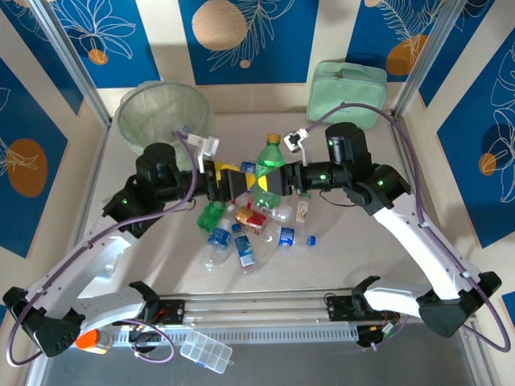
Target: Put the plastic bottles in the bin
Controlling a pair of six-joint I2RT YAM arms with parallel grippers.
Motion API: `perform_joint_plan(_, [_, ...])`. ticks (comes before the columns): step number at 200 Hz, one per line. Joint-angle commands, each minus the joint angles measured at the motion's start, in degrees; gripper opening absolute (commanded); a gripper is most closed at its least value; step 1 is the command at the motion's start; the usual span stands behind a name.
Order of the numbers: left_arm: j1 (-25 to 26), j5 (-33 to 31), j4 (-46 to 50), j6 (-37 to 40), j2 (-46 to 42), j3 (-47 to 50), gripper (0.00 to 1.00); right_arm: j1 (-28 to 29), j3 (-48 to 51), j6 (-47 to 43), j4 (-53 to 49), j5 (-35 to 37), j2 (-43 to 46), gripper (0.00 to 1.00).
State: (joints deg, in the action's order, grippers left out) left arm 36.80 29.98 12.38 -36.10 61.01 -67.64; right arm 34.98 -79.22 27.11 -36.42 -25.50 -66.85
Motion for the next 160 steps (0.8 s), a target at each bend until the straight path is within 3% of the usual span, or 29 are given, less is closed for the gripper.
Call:
perform_joint_plan(1, [-0.94, 1.45, -3.46, -2.31, 2.61, -4.30, 1.00, 2.54, -0.03, -6.18, -4.58, -0.01, 0.71, 0.63])
perform_joint_plan(39, [-0.94, 6.86, -14.55, -10.58, 6.68, -3.05, 0.97, 5.11, 0.05, -7.79, -4.95, 0.92, -0.01, 0.63])
perform_joint_plan(63, [-0.85, 11.35, -20.10, -14.44, 9.04, -2.65, 0.90, 5.27, 0.38, -7.78, -4.62, 0.80, -0.21, 0.63])
perform_joint_plan(160, [-0.82, 15.15, -19.51, -11.62, 11.05, -4.08, 0.32, 4.66, 0.43, -5.67, -2.55, -3.18, -1.03, 0.63])
